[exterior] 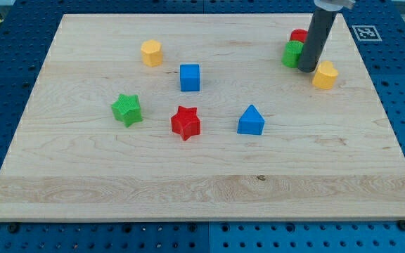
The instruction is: Push the red star closer to the red circle and green circle
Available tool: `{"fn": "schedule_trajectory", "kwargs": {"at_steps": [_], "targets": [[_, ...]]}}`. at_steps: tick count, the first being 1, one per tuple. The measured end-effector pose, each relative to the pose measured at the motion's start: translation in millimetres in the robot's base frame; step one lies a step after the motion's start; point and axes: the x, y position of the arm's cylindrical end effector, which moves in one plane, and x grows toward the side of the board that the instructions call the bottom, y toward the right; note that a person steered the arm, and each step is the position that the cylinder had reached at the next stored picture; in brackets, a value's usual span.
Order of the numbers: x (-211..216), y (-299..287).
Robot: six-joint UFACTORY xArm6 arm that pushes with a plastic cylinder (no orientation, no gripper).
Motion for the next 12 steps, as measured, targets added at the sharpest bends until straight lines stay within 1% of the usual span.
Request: {"fn": "schedule_trajectory", "kwargs": {"at_steps": [1,2,3,4,5,6,7,8,11,12], "targets": [[8,1],[44,-44],[65,-120],[77,-185],[77,-235],[108,-258],[143,-260],[150,-244],[153,-183],[130,-175]]}}
